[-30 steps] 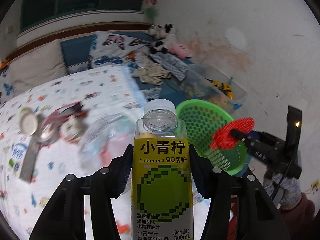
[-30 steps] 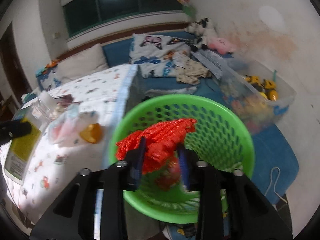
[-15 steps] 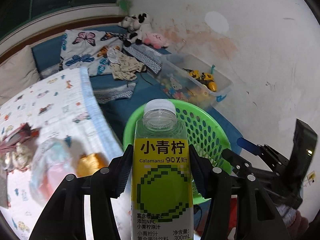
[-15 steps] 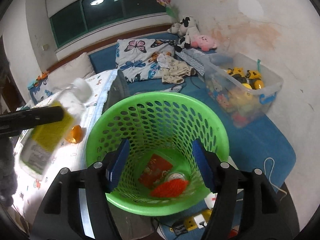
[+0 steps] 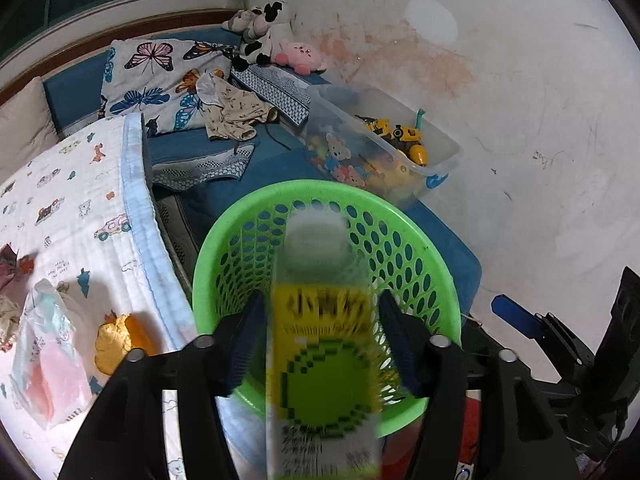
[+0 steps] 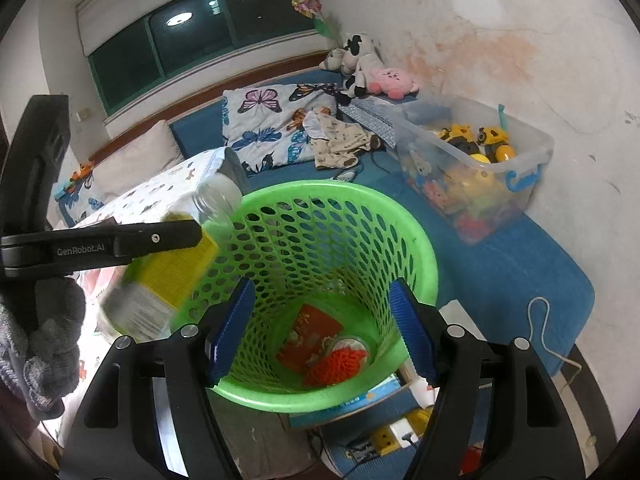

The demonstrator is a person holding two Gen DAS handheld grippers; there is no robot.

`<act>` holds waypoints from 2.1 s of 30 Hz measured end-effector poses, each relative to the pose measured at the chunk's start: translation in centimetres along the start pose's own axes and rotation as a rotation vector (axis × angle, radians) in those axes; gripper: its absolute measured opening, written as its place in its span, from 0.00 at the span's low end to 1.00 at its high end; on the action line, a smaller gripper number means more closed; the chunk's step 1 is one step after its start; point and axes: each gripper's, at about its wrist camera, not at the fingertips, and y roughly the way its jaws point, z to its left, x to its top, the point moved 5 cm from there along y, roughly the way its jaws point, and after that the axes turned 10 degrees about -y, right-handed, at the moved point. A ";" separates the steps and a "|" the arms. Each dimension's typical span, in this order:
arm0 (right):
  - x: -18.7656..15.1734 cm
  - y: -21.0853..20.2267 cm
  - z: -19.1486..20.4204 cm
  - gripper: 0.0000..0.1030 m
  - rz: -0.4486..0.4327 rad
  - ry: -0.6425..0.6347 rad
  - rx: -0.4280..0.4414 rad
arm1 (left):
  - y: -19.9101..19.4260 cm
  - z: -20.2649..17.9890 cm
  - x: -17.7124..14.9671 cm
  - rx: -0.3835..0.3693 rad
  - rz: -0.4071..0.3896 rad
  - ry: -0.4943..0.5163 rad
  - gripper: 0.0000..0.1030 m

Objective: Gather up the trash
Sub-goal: 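Carry the bottle and red net over the green basket and release both, then grasp the plastic bag with the left tool while the right tool grasps the orange peel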

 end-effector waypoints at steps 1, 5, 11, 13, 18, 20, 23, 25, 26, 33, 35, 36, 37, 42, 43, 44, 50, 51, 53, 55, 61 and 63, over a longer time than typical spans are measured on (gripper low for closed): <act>-0.1 -0.1 0.0 0.68 -0.001 0.002 0.000 | -0.1 -0.1 0.0 -0.008 -0.003 0.001 0.64; -0.2 -0.4 0.0 0.68 -0.005 0.006 0.003 | -1.3 -0.4 -0.4 -0.016 -0.028 0.029 0.67; 0.1 -0.6 1.6 0.69 -0.011 -0.015 0.033 | -4.5 1.2 -1.4 0.044 -0.089 0.054 0.67; 0.3 -0.6 2.3 0.70 -0.014 -0.025 0.047 | -5.6 2.6 -2.0 0.071 -0.101 0.041 0.67; 0.9 -0.3 4.9 0.72 -0.015 -0.062 0.090 | -8.6 6.9 -3.1 0.134 -0.136 -0.016 0.67; 1.2 0.0 6.2 0.72 -0.012 -0.084 0.110 | -9.7 8.7 -3.6 0.166 -0.154 -0.035 0.67; 1.5 0.7 8.3 0.72 -0.002 -0.127 0.140 | -11.1 11.7 -4.1 0.218 -0.172 -0.073 0.67; 1.6 1.1 9.6 0.72 0.002 -0.155 0.154 | -11.9 13.4 -4.4 0.251 -0.184 -0.101 0.67; 1.7 1.4 10.4 0.72 0.004 -0.170 0.163 | -12.2 14.3 -4.6 0.262 -0.186 -0.114 0.66; 2.3 2.5 13.7 0.72 0.013 -0.223 0.204 | -12.3 19.1 -5.4 0.350 -0.183 -0.138 0.62; 2.3 2.8 14.1 0.72 0.019 -0.228 0.209 | -11.7 19.9 -5.3 0.355 -0.169 -0.145 0.62; 2.3 2.9 14.3 0.72 0.022 -0.229 0.210 | -11.4 20.3 -5.2 0.356 -0.165 -0.151 0.62; 2.3 3.1 14.5 0.72 0.024 -0.229 0.211 | -11.1 20.8 -5.1 0.358 -0.159 -0.160 0.62; 2.3 4.1 15.2 0.72 0.044 -0.239 0.221 | -9.7 22.1 -4.7 0.348 -0.143 -0.177 0.62; 2.3 4.3 15.4 0.72 0.048 -0.242 0.222 | -9.3 22.1 -4.6 0.352 -0.137 -0.168 0.62; 2.3 4.5 15.6 0.72 0.053 -0.245 0.224 | -9.0 22.2 -4.5 0.359 -0.134 -0.163 0.62; 2.3 5.7 16.9 0.72 0.069 -0.270 0.238 | -7.4 23.1 -4.7 0.328 -0.092 -0.205 0.37; 2.3 5.9 17.0 0.72 0.071 -0.275 0.240 | -7.4 23.2 -4.8 0.318 -0.091 -0.212 0.35; 2.2 6.3 17.4 0.72 0.078 -0.285 0.243 | -7.6 23.3 -5.0 0.314 -0.099 -0.213 0.32; 2.2 6.8 17.8 0.72 0.084 -0.291 0.250 | -8.1 23.4 -5.1 0.317 -0.112 -0.214 0.29; 2.2 8.2 19.5 0.72 0.099 -0.332 0.271 | -10.5 23.7 -5.8 0.298 -0.153 -0.236 0.22; 2.2 8.9 20.4 0.72 0.109 -0.356 0.281 | -11.5 23.6 -6.0 0.286 -0.169 -0.241 0.21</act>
